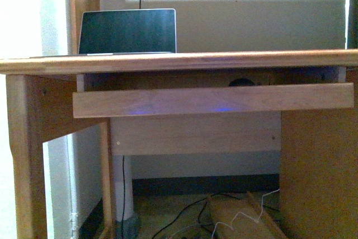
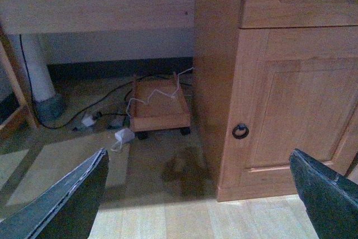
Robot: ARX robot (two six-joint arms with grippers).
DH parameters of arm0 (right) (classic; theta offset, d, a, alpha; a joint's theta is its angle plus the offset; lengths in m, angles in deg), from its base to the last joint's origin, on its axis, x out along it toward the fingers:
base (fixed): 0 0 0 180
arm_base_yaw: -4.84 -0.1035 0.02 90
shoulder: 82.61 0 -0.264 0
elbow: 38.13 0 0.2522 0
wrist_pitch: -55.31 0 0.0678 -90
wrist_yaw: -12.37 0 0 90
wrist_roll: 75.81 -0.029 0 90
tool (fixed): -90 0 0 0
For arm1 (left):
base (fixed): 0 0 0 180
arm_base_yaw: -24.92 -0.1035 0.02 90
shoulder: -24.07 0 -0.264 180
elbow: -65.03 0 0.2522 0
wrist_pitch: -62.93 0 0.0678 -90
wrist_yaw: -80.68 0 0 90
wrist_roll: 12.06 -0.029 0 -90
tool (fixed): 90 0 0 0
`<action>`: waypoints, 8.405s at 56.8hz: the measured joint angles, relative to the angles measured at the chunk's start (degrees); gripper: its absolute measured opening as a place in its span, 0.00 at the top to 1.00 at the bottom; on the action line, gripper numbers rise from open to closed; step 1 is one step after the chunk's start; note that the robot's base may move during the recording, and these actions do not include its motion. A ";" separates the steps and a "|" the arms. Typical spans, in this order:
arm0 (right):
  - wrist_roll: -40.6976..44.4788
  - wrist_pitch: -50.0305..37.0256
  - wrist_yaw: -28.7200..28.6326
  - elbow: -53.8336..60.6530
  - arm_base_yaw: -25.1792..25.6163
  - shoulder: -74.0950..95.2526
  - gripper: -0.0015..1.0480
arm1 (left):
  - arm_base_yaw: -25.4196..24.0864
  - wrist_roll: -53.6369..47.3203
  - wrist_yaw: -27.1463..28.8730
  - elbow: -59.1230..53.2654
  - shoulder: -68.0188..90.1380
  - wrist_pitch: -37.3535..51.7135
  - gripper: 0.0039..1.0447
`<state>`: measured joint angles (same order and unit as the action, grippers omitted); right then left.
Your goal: Place mouse
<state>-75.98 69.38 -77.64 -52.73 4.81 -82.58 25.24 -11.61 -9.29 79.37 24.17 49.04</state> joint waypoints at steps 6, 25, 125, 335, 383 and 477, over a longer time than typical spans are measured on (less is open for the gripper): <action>0.00 0.00 -0.02 0.00 0.00 0.00 0.07 | 0.00 0.00 -0.02 0.00 0.00 0.00 0.07; 0.00 0.00 0.00 0.00 0.00 0.00 0.07 | 0.00 0.00 -0.04 0.00 0.00 0.00 0.07; 0.00 0.00 -0.02 0.00 0.00 0.00 0.07 | -0.15 -67.12 -26.14 52.22 111.82 53.09 0.07; -11.23 -3.76 -4.22 -7.26 -3.98 18.67 0.07 | 10.23 0.37 9.94 -0.07 1.25 1.18 0.93; -1.97 -19.06 18.97 -47.60 -24.50 81.44 0.07 | 0.02 0.15 0.11 -0.07 0.24 0.20 0.60; -8.79 5.03 23.54 -66.90 -28.65 97.39 0.47 | 0.00 0.04 0.11 -0.07 0.24 0.20 0.07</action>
<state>-84.76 74.41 -54.10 -119.63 -23.84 14.81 25.24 -11.57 -9.18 79.31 24.41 49.24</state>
